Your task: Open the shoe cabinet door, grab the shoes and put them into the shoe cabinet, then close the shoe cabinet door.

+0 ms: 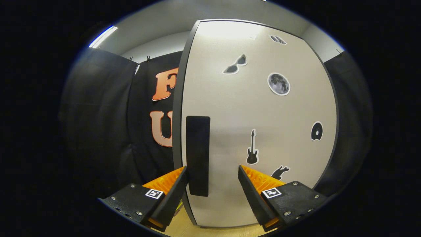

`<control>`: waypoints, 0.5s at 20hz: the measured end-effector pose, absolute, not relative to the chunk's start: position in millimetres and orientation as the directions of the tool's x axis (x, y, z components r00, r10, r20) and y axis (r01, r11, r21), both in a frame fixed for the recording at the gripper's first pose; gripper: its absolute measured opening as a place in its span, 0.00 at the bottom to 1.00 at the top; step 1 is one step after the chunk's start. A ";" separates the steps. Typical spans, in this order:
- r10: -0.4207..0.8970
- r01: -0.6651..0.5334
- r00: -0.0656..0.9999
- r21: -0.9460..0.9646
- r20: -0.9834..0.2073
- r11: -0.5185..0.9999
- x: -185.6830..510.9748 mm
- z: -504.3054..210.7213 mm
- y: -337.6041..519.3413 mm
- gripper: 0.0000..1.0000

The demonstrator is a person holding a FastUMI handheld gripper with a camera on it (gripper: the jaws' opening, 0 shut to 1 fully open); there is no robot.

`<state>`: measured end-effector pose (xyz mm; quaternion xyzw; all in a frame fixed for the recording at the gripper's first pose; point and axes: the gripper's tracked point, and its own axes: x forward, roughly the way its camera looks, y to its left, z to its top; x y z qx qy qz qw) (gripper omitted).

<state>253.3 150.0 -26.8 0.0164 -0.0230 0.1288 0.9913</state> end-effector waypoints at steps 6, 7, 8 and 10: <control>0.198 -0.199 0.980 0.032 0.030 0.980 187.5 -29.2 112.3 0.94; 0.185 -0.186 0.982 0.019 0.023 0.982 174.2 -31.6 105.2 0.94; 0.172 -0.173 0.985 0.005 0.021 0.985 161.1 -32.8 98.1 0.94; 0.136 -0.136 0.991 -0.031 0.013 0.990 134.4 -35.9 82.1 0.94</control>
